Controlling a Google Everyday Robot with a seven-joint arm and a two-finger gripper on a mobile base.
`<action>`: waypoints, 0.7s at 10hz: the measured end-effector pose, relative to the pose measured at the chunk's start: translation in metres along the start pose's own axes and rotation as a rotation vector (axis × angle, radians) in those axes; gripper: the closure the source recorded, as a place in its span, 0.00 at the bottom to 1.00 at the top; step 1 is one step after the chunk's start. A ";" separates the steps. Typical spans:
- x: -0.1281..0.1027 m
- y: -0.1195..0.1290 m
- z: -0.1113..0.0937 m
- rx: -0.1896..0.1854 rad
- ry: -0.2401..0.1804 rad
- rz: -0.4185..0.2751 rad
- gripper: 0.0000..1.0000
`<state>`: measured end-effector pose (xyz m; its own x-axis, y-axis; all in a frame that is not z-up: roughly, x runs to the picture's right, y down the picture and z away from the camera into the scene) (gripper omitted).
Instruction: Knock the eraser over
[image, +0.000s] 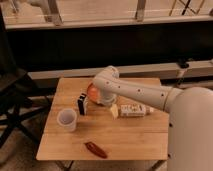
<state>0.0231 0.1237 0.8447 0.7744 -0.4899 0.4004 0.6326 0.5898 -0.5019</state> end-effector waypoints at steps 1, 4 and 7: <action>0.000 0.000 0.000 0.000 -0.001 -0.001 0.20; 0.003 -0.001 0.000 -0.003 0.000 -0.008 0.20; 0.004 -0.003 0.002 -0.005 -0.002 -0.018 0.20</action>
<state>0.0247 0.1211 0.8489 0.7632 -0.4990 0.4106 0.6461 0.5779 -0.4986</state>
